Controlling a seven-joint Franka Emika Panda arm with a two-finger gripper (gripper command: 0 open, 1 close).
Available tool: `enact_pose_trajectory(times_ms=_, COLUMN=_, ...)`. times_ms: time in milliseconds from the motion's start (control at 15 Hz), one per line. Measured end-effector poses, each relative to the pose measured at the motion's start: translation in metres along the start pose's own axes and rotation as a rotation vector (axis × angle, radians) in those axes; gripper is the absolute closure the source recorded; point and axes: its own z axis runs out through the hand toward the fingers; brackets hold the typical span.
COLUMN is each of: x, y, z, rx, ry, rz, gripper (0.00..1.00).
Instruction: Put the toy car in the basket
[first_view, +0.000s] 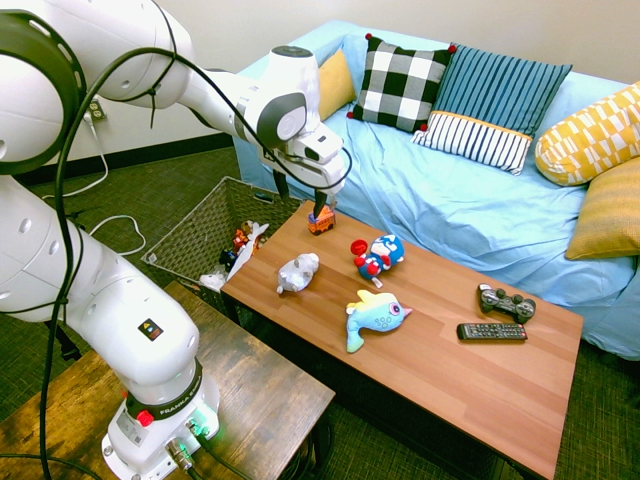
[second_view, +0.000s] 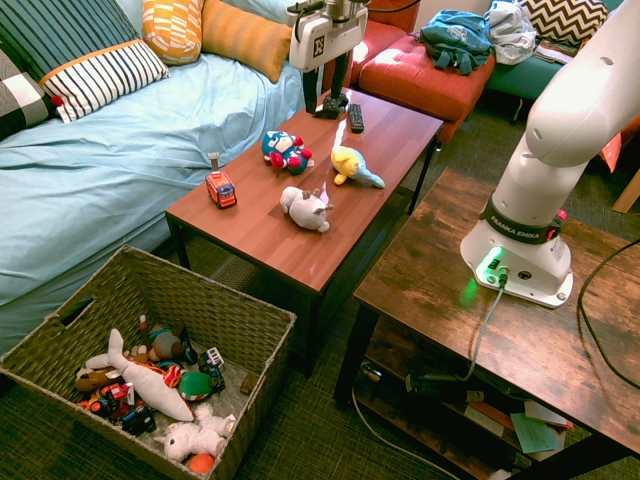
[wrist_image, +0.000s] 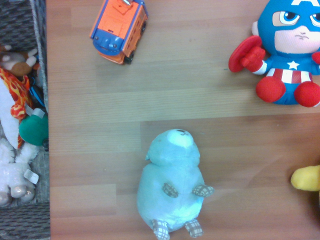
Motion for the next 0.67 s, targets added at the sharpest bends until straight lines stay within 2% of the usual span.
enact_pose_trajectory(times_ms=267, x=-0.014, y=-0.020, z=0.003, rx=0.027, ry=-0.012, rz=-0.025, gripper=0.00)
enact_pose_trajectory(times_ms=467, x=-0.056, y=-0.074, z=-0.003, rx=0.046, ry=-0.009, rz=-0.073, gripper=0.00)
enact_pose_trajectory(times_ms=533, x=-0.056, y=-0.091, z=-0.002, rx=0.044, ry=-0.008, rz=-0.063, gripper=0.00)
enact_pose_trajectory(times_ms=667, x=-0.019, y=-0.104, z=0.020, rx=0.020, ry=-0.015, rz=0.003, gripper=0.00)
